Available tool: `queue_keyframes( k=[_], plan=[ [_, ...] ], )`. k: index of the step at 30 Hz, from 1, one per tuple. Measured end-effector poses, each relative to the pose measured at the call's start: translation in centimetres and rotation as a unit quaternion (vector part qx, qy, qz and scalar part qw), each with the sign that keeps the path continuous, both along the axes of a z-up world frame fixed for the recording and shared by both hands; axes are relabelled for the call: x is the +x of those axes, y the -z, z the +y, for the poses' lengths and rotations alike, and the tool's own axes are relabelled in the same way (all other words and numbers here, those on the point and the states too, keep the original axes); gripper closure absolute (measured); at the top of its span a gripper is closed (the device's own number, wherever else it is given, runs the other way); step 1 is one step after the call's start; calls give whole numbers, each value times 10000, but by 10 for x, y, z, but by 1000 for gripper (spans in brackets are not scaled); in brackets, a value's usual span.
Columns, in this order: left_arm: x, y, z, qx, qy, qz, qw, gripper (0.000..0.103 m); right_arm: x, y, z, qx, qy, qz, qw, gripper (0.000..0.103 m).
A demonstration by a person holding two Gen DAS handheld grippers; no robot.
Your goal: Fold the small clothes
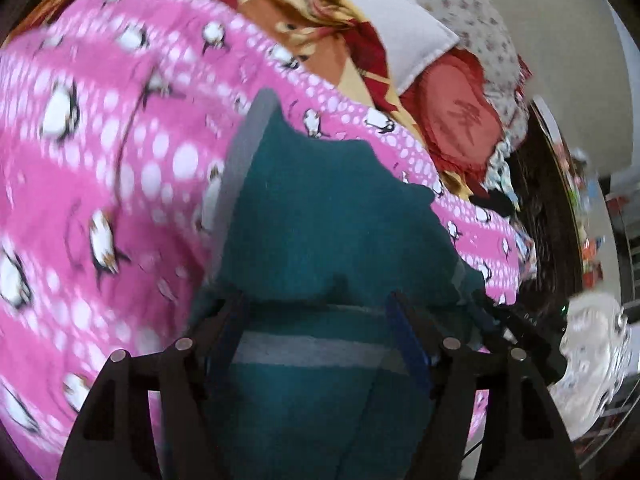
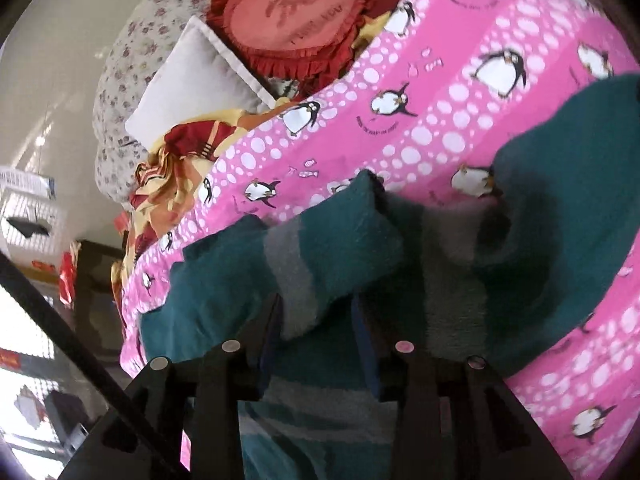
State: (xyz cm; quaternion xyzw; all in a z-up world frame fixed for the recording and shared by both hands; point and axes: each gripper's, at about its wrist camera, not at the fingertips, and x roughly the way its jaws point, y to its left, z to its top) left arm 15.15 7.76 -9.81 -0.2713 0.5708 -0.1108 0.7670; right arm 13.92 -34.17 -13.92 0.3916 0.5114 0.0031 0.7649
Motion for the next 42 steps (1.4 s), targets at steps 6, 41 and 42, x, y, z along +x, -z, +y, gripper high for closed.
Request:
queue_keyframes(
  k=[6,41,42],
  plan=[
    [2,23,-6,-328,-630,246,9972,33,5,6,3,109,116,-54,9999,64],
    [-17,-23,13,1241,-165,-480,9910,51,-31,-63,26,-1168,-924,-700,9864,89],
    [-13,-24,5,1306,-88,-543,9899,49,-23,-58,33,-1212,-1107,-652,9843,89]
  ],
)
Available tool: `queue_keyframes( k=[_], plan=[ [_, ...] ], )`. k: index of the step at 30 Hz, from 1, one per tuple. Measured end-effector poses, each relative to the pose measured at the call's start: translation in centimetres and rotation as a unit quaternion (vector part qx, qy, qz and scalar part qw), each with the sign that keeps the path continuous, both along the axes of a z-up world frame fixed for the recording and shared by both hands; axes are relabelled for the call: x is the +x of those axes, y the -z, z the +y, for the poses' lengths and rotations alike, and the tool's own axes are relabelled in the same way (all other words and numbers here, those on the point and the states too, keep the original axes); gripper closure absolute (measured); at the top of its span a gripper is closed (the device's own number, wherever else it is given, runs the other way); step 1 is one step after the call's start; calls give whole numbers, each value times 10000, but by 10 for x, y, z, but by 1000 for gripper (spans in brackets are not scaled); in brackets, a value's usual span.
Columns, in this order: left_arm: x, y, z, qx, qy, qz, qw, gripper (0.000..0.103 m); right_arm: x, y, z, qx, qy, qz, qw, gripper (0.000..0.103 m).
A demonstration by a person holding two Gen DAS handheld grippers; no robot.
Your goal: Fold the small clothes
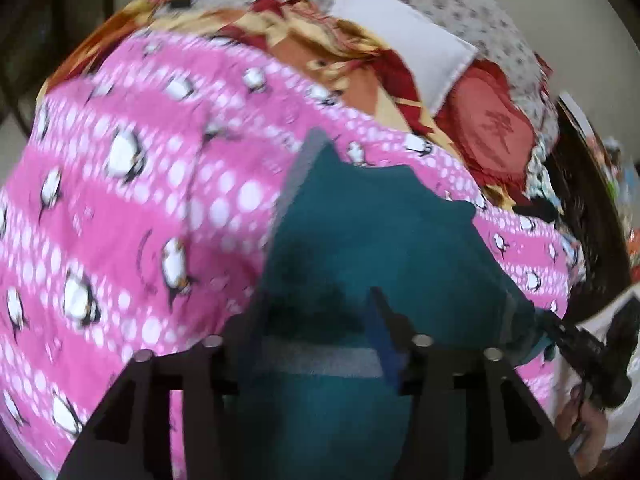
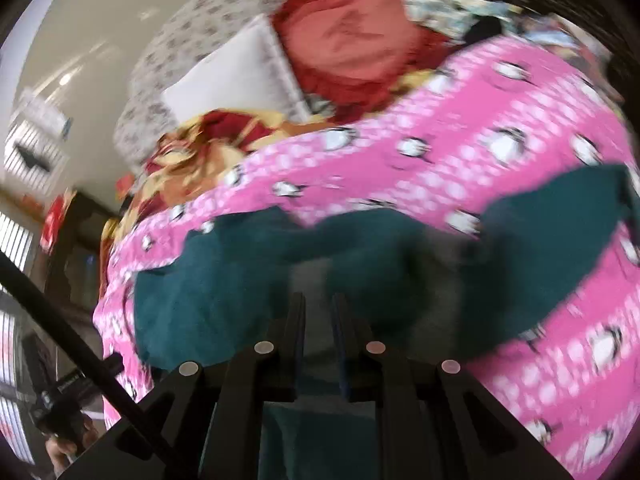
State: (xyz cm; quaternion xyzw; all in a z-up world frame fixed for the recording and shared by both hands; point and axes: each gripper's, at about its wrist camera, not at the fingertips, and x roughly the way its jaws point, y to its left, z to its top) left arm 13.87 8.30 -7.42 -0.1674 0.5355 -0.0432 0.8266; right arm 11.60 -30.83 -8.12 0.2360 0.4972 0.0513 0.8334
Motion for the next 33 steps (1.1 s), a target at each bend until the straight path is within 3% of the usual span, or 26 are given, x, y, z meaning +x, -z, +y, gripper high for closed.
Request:
queue_keyframes(
  k=[6,10,12,16,19,21,25,27,29,31,33],
  plan=[
    [37,25,-19,244,11,68,9997,47,22,48,10,-405,-88,340,9986,91],
    [65,47,-12,415,-148,337,9985,47,33,50,6,-543,-9,204,9983,92],
    [73,42,-7,357,-194,310,9987,47,34,43,6,-508,-58,311,9982,89],
    [91,28,-2,640,-216,89,9977,47,19,25,11,-660,-252,179,9973,85],
    [109,33,8,720,-379,106,9966,44,13,38,9,-654,-215,337,9971,82],
    [123,50,11,856,-330,418,9949,42,10,47,6,-551,-126,169,9983,82],
    [133,57,3,1170,-105,416,9922,42,7,41,0,-384,-112,180,9990,82],
    [132,49,0,1171,-132,396,9922,42,-3,34,-20,-203,176,197,9994,81],
    [125,36,-4,1043,-71,245,9942,42,-18,30,-43,-130,540,166,9983,74],
    [112,19,-15,1014,57,36,9948,42,-40,27,-77,-98,1054,94,9943,53],
    [96,4,-29,894,276,-149,9955,41,-62,27,-118,-254,1641,78,9861,49]
  ],
)
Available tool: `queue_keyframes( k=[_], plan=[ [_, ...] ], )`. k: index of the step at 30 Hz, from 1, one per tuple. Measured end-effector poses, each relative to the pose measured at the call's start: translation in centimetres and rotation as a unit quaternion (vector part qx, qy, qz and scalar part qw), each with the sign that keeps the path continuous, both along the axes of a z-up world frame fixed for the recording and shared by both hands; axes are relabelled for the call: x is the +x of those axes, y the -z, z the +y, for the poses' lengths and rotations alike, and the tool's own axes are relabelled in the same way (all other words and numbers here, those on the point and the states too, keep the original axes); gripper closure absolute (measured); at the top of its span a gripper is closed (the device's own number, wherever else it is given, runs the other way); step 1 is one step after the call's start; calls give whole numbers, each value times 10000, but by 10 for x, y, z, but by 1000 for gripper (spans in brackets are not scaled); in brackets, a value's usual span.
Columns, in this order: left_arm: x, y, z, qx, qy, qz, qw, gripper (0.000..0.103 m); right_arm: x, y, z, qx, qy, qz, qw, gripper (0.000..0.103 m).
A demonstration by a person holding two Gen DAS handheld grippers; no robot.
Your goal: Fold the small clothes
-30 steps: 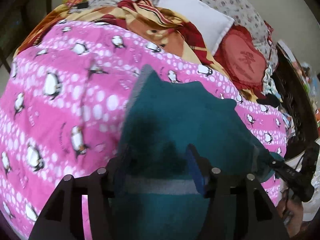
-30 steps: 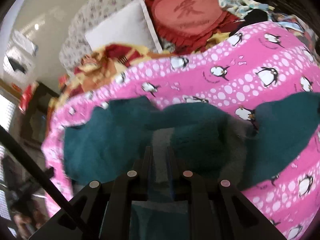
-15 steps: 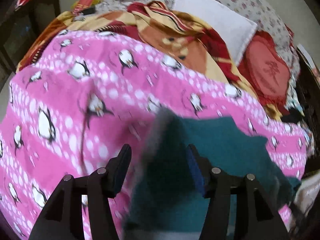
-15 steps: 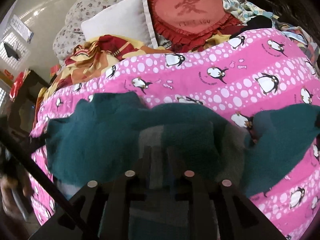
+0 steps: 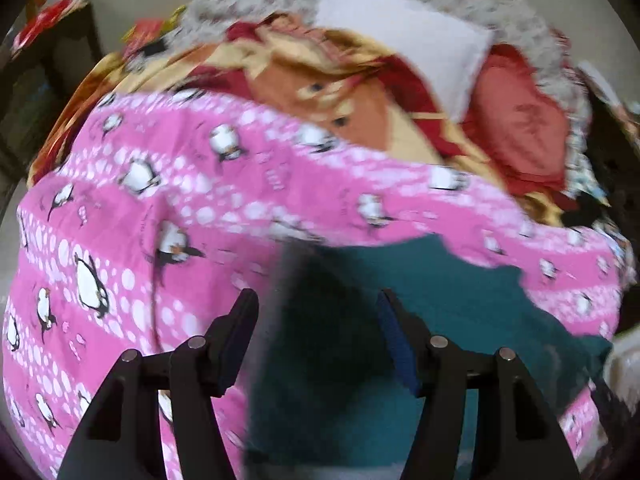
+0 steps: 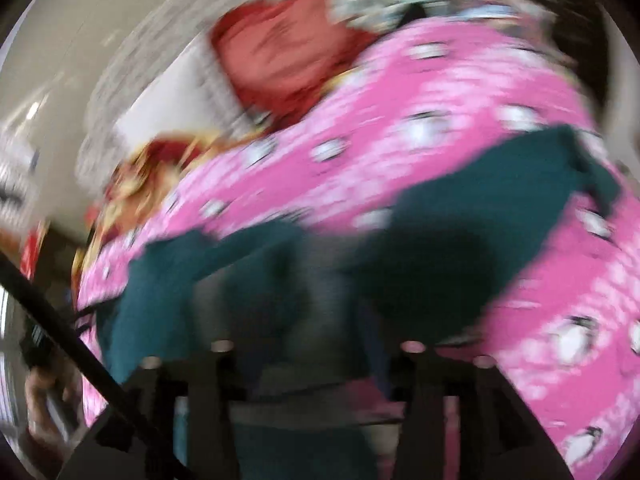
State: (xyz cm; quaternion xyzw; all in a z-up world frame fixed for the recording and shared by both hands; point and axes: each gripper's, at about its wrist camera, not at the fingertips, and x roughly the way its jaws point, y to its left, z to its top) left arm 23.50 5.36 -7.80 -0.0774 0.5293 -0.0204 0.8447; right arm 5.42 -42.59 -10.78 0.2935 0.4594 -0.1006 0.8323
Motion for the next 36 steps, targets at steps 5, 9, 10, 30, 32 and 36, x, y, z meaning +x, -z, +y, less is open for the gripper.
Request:
queue_keyframes(
  k=[5,9,10,30,32,36],
  plan=[
    [-30,-11,-42,-396,389,-3,9985,37,-31,9,-91,-778,931,497,9914,49],
    [-47,-10,-86,-697,723,82,9949,37,-29,10,-133,-1180,1045,582,9858,49],
    [-50,-9,-94,-730,770,108,9943,35,-25,11,-138,-1258,1007,632,9849,49],
    [-88,23,-116,-753,816,684,9915,34,-20,-5,-206,-48,-154,528,9985,96],
    [-88,20,-113,-804,806,691,9911,34,-33,-18,-201,560,-230,412,9973,96],
    [-88,12,-108,-858,856,654,9905,34,-51,-56,-163,1720,-643,33,9830,96]
  ],
)
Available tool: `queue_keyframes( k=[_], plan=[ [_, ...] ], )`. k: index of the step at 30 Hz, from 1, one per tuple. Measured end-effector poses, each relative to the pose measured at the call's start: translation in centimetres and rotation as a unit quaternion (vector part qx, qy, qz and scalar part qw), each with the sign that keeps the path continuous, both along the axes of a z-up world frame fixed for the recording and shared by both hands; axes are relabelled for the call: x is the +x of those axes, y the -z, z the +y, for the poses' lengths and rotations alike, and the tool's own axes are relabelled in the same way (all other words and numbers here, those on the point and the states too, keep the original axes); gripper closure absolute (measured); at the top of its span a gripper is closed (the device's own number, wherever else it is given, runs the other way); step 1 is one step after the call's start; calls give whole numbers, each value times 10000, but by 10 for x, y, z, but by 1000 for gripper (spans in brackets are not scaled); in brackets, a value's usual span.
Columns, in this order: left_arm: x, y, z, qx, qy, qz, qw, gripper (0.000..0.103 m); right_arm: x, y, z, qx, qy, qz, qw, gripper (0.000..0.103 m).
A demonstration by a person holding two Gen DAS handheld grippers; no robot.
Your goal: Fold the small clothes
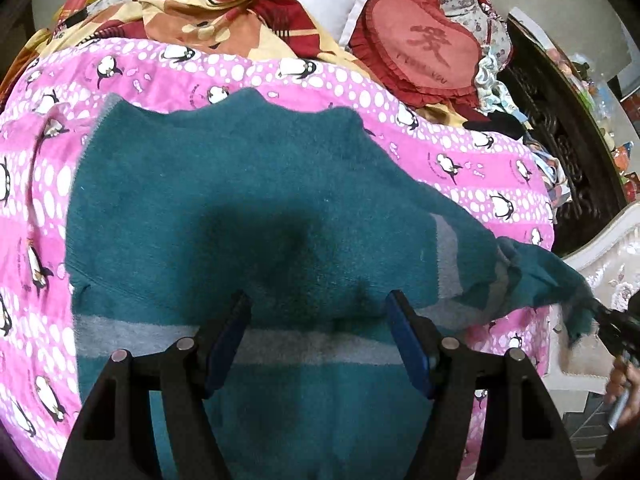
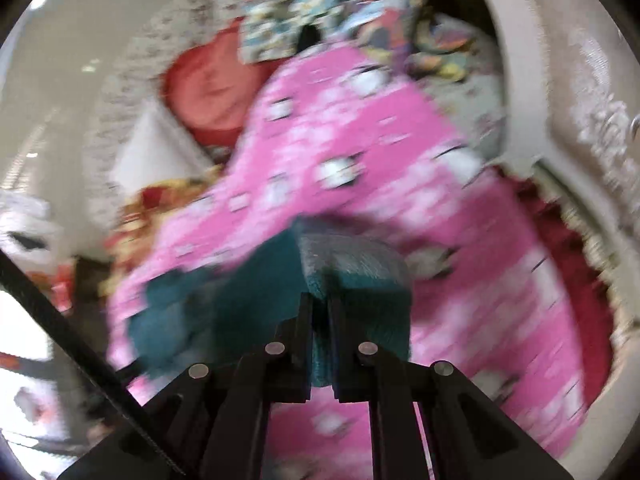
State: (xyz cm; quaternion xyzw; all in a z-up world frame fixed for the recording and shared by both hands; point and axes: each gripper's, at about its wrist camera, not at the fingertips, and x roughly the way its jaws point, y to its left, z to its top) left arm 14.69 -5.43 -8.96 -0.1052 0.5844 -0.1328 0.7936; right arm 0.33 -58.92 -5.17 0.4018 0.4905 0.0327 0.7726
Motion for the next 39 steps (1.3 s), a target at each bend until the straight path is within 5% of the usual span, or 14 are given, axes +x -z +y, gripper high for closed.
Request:
queue_keyframes(
  k=[6,12,16,22,24,26,28,29,33,36,39],
  plan=[
    [4,-21,31,-197,-161,-112,9996,34,22,-46,107,1454,-786,-625,9843,96],
    [7,-50,90,-302,-481,-392,9976,34,96,-59,239,2181,-1630,-1180,9550,96],
    [7,-60,136,-203,-774,-555,9952,30,154,-32,329,2353,-2205,-969,9416,96],
    [5,-46,178,-47,-1072,-460,9932,29,221,61,457,2348,-2952,72,9261,93],
    [4,-40,184,-97,-1104,-407,9930,29,230,85,463,2103,-2779,444,9363,92],
    [2,-36,185,-124,-1053,-407,9935,27,227,86,455,2266,-2533,306,9400,90],
    [2,-33,182,-124,-919,-468,9946,19,212,66,431,2167,-2376,-96,9468,64],
    [2,-33,179,-104,-874,-492,9949,18,205,58,423,2088,-2364,-214,9487,60],
    [13,-22,158,111,-527,-644,9965,14,164,29,376,1121,-2291,-576,9652,58],
    [26,-4,143,85,-479,-417,9979,14,132,28,345,374,-2063,-428,9768,58],
    [35,15,132,12,-565,-200,9982,14,105,35,315,330,-1742,-298,9837,58]
  ],
)
